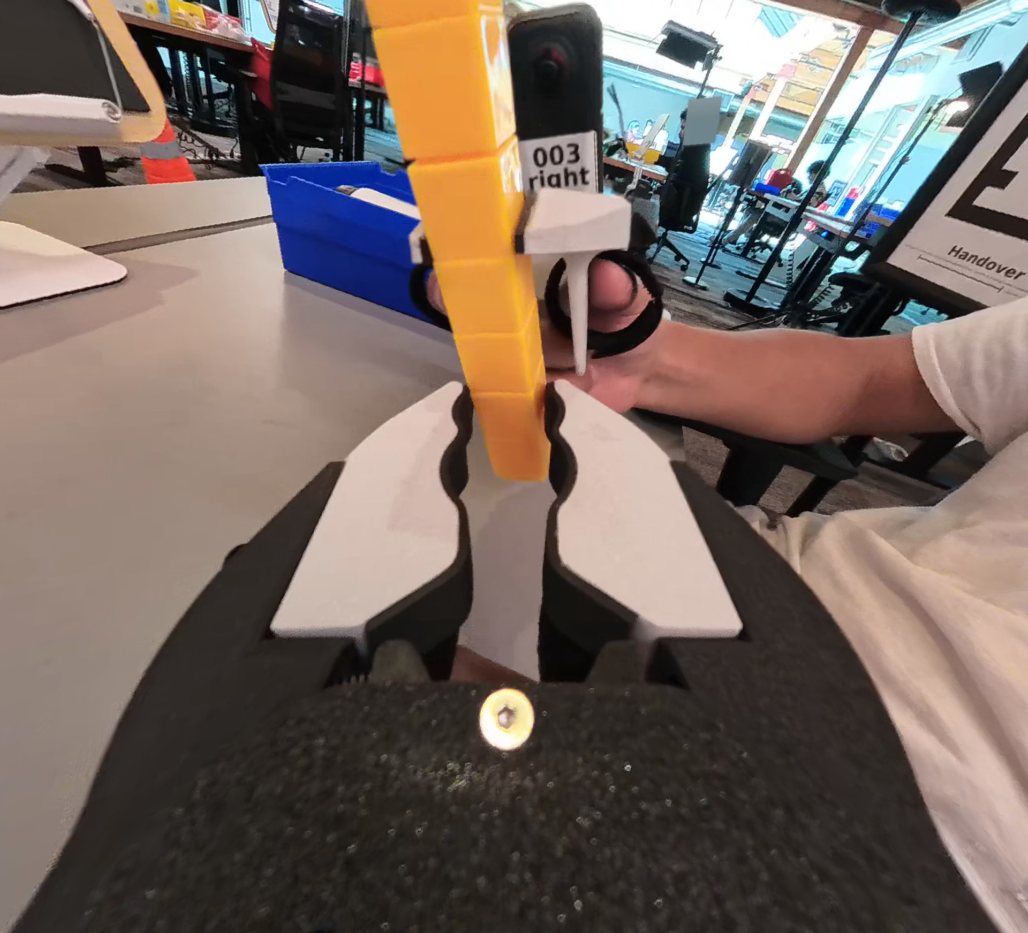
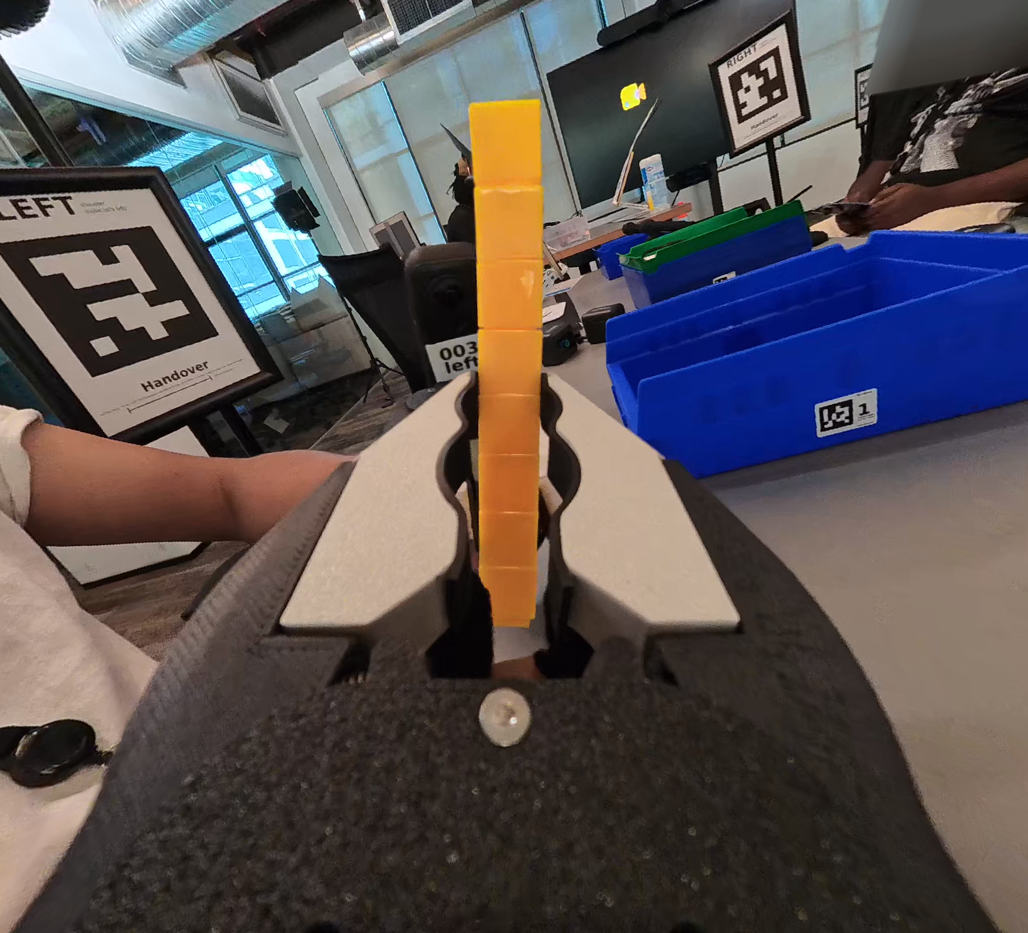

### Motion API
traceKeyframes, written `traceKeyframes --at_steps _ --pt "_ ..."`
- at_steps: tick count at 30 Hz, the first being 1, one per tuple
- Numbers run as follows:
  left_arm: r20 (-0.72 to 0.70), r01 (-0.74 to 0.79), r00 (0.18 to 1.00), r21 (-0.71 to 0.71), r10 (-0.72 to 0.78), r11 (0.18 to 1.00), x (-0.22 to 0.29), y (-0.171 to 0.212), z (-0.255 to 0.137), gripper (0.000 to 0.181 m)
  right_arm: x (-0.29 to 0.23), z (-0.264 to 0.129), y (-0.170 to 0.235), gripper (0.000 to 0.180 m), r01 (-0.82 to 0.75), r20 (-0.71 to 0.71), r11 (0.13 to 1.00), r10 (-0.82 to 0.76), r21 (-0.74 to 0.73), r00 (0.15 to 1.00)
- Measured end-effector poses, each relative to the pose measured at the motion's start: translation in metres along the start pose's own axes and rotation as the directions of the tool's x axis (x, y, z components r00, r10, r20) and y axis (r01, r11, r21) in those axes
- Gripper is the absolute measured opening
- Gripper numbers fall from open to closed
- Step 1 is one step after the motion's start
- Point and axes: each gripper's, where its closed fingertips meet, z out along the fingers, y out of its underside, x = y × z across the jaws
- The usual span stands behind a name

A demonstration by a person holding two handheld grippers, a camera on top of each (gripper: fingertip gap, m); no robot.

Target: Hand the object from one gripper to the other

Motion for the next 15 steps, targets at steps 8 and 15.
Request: traceKeyframes --at_steps 8,15 --pt "0.107 0.065 0.992 0.074 -0.073 0.995 -0.022 -0.016 -0.012 0.023 0.009 -0.006 0.007 0.053 0.277 -0.11 0.955 -0.289 -0.111 0.951" --pt "0.128 0.25 0.949 0.26 -0.29 0.933 -0.053 -0.037 -0.04 0.022 0.03 -0.006 0.027 0.065 0.79 -0.278 0.395 -0.915 -0.468 0.293"
